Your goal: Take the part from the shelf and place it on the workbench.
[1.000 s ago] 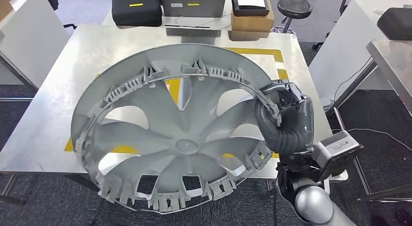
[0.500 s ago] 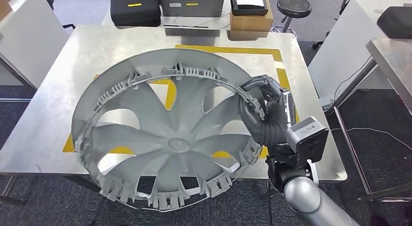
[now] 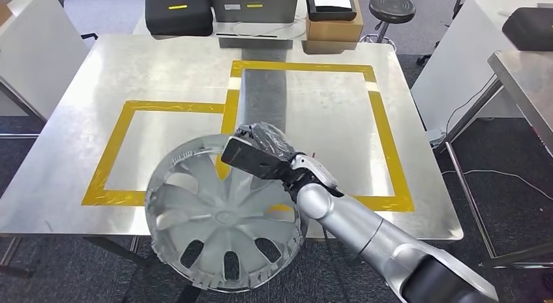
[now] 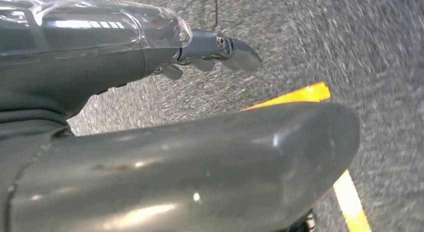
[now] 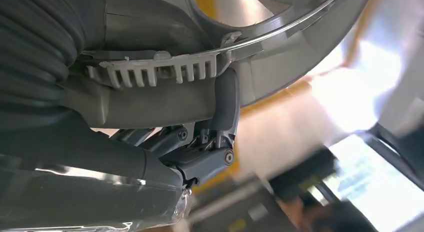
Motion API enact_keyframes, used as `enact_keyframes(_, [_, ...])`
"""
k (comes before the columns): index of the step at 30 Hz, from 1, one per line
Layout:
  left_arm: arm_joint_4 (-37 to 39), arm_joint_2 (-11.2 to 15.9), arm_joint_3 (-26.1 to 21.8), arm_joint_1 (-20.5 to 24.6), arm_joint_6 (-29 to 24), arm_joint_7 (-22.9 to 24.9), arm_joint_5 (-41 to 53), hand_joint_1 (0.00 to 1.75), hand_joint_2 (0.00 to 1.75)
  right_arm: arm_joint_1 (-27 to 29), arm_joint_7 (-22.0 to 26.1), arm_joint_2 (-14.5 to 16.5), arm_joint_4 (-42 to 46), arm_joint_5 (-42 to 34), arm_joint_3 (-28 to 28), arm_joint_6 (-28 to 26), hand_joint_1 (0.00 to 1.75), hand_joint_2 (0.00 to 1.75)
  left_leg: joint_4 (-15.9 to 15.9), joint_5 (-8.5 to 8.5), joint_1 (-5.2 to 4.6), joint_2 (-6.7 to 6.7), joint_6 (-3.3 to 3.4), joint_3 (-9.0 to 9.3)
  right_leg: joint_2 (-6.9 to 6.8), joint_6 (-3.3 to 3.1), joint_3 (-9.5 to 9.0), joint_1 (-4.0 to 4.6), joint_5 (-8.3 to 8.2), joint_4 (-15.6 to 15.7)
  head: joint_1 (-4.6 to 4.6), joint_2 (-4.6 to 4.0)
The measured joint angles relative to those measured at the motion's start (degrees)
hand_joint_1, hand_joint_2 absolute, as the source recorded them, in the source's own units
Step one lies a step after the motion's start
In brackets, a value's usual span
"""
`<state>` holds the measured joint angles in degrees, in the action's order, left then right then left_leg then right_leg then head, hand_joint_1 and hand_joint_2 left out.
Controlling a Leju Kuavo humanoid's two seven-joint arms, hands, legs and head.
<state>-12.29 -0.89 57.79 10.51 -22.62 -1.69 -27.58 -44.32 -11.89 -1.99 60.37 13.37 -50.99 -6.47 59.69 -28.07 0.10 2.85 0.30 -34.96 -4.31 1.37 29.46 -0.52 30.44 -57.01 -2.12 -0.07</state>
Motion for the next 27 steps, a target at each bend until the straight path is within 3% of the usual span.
enact_keyframes(4, [0.0, -0.4, 1.5, 0.1, 0.5, 0.4, 0.9, 0.0, 0.0, -2.2, -0.6, 1.8, -12.6, 1.0, -1.9, 2.4, 1.62, 1.75, 0.0, -0.01, -0.02, -0.41, -0.01, -0.06, -0.1, -0.03, 0.01, -0.02, 0.02, 0.0, -0.23, 0.0])
enact_keyframes(8, [0.0, -0.6, 2.8, 0.3, 0.7, 0.0, 1.9, 0.0, 0.0, -4.7, -4.6, 2.7, -20.9, 5.8, -4.1, 3.6, 1.62, 1.75, 0.0, -0.01, -0.02, -0.89, -0.01, -0.03, -0.26, -0.04, -0.01, -0.03, 0.03, 0.1, -0.14, 0.0])
enact_keyframes(14, [0.0, -0.8, 4.1, 0.2, 0.8, -0.6, 2.5, 0.0, 0.0, -7.3, -4.7, 2.8, -27.1, 6.0, -5.5, 3.5, 1.62, 1.75, 0.0, 0.03, -0.01, -1.34, -0.06, -0.02, -0.42, -0.05, -0.05, -0.05, 0.04, 0.1, -0.19, 0.0])
enact_keyframes(22, [0.0, -1.1, 5.3, -0.3, 1.3, -0.6, 3.3, 0.0, 0.0, -9.4, -5.3, 2.2, -32.5, 0.6, -6.0, 3.2, 1.62, 1.75, 0.0, 0.17, 0.01, -1.81, -0.2, 0.03, -0.6, -0.04, -0.05, -0.05, 0.03, 0.1, -0.14, 0.0])
enact_keyframes(27, [0.0, -1.1, 6.2, -0.6, 1.5, -0.5, 3.6, 0.0, 0.0, -11.0, -6.7, 0.3, -35.1, -4.0, -5.4, 0.9, 1.62, 1.75, 0.1, 0.24, 0.01, -2.12, -0.23, 0.06, -0.81, -0.04, -0.07, -0.06, 0.03, 0.1, -0.13, 0.0])
